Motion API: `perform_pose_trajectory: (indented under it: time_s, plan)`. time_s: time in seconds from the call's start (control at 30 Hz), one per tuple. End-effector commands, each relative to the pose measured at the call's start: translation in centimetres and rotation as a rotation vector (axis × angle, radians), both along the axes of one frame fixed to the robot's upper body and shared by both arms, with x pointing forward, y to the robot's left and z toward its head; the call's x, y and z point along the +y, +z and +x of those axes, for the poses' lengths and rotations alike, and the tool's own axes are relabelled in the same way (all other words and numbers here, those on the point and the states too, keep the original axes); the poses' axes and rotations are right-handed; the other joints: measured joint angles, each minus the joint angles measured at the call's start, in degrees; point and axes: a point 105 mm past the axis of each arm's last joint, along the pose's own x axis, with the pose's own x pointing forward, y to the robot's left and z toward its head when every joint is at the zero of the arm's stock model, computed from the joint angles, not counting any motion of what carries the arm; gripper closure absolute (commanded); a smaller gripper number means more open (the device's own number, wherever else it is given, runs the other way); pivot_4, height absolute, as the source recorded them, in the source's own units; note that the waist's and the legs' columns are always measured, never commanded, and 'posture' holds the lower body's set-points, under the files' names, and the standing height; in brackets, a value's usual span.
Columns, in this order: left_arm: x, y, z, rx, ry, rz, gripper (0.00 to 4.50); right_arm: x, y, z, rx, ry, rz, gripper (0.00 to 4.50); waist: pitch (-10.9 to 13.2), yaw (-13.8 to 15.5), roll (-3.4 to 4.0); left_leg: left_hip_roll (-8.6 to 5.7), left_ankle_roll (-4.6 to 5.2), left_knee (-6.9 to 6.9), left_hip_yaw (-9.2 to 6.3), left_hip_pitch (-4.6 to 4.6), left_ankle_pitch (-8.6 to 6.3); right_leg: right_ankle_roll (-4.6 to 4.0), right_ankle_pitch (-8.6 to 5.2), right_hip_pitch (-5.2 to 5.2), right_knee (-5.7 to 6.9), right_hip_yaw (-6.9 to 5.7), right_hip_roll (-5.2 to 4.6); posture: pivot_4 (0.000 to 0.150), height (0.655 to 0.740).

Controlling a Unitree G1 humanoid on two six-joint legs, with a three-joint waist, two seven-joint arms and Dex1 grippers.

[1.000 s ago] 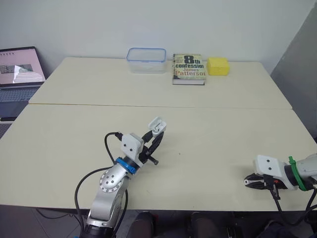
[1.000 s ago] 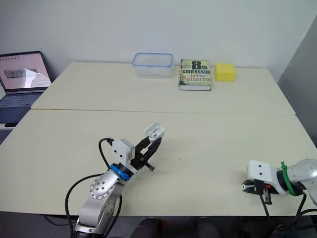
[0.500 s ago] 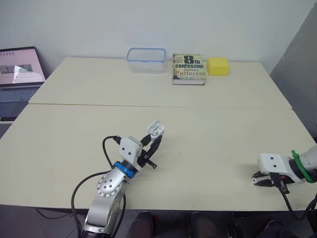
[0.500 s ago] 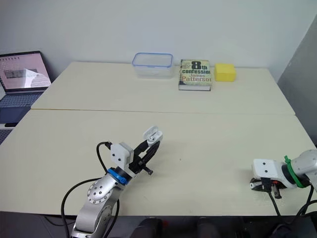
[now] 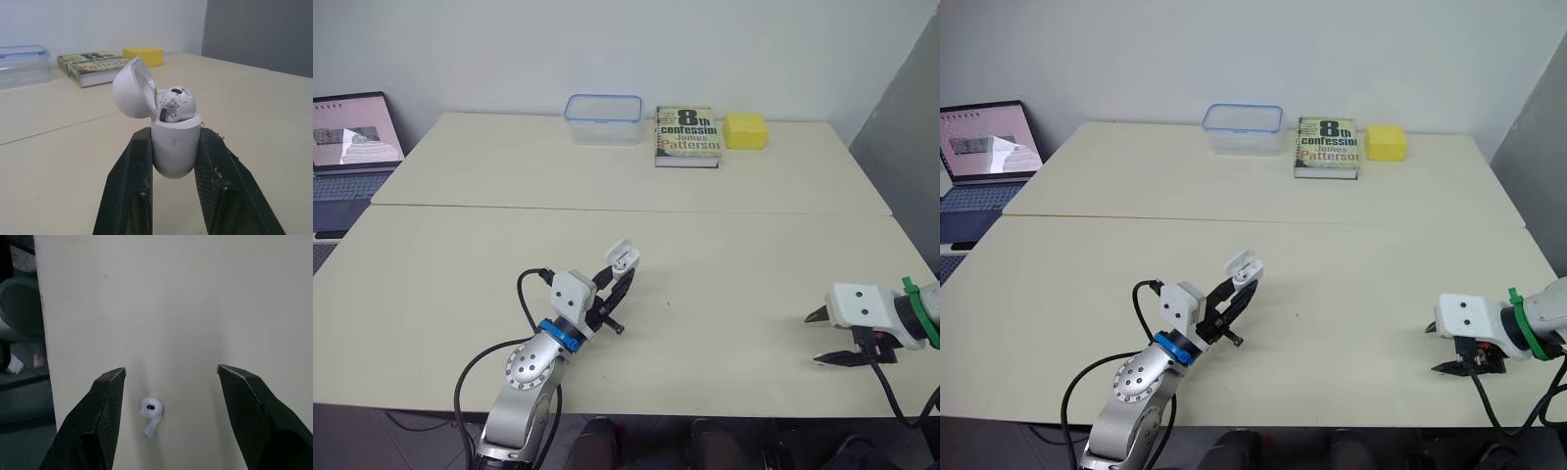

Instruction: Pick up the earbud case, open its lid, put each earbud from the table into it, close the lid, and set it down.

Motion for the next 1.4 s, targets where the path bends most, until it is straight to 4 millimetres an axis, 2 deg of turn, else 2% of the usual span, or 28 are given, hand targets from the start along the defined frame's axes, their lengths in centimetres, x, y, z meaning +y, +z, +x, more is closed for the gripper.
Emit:
perform_pose_trajectory:
  time_s: [0.03, 0.4, 0.7, 0.8, 1.0, 1.27, 1.33, 1.4]
  plan:
    - [-0.6, 1.2, -0.4, -0.045, -0.014, -0.012, 3.70, -0.1, -0.2, -0.2, -0.019, -0.055, -0.110, 1.40, 0.0, 0.0, 0.01, 0.01, 0.00, 0.00, 0.00, 0.00, 0.00, 0.00, 0.00, 0.00, 0.00, 0.00, 0.00, 0.150, 0.7320]
    - [-0.5, 0.9, -0.6, -0.038, 0.001, -0.011, 3.70, -1.1, -3.6, 1.0, -0.006, -0.098, -0.226, 1.40, 0.0, -0.2, 0.00, -0.01, 0.00, 0.00, 0.03, 0.00, 0.00, 0.00, 0.00, -0.02, -0.03, 0.01, -0.03, 0.150, 0.7320]
    - [-0.4, 0.8, -0.8, -0.035, 0.011, -0.008, 3.70, -0.5, -4.1, 1.0, 0.039, -0.105, -0.213, 1.40, 0.0, -0.5, -0.07, 0.01, 0.00, 0.00, 0.02, 0.07, 0.00, -0.01, 0.01, 0.05, -0.02, 0.00, -0.02, 0.150, 0.7320]
    - [-0.4, 0.8, -0.8, -0.034, 0.012, -0.007, 3.70, 0.1, -3.9, 0.9, 0.054, -0.101, -0.193, 2.01, 0.0, -0.5, -0.07, 0.00, 0.00, 0.00, 0.02, 0.06, 0.00, -0.01, 0.01, 0.04, -0.02, 0.00, -0.02, 0.150, 0.7320]
    - [-0.4, 0.7, -0.7, -0.033, 0.009, -0.005, 3.70, 1.1, -3.1, 1.0, 0.061, -0.088, -0.156, 4.03, 0.0, -0.6, -0.05, 0.00, 0.00, 0.00, 0.02, 0.05, 0.00, 0.00, 0.02, 0.01, 0.00, 0.00, -0.02, 0.150, 0.7320]
    - [-0.2, 0.5, -0.6, -0.031, 0.014, 0.001, 3.70, 0.2, -1.1, 1.5, 0.021, -0.073, -0.174, 4.12, 0.0, -0.6, -0.04, -0.02, 0.00, 0.00, 0.02, -0.02, 0.00, -0.01, 0.02, -0.04, -0.02, -0.01, -0.03, 0.150, 0.7320]
    - [-0.1, 0.5, -0.6, -0.032, 0.014, 0.001, 3.70, 0.8, -0.1, 2.0, -0.029, -0.042, -0.147, 4.12, 0.0, -0.6, -0.04, -0.01, 0.00, -0.01, 0.02, -0.01, 0.00, -0.01, 0.02, -0.03, -0.02, -0.01, -0.03, 0.150, 0.7320]
    - [-0.1, 0.5, -0.5, -0.033, 0.013, 0.002, 3.70, 2.6, 1.4, 2.7, -0.087, 0.000, -0.046, 4.12, 0.0, -0.7, -0.03, 0.00, 0.00, -0.01, 0.04, 0.00, 0.00, -0.01, 0.02, -0.04, 0.00, 0.01, -0.02, 0.150, 0.7320]
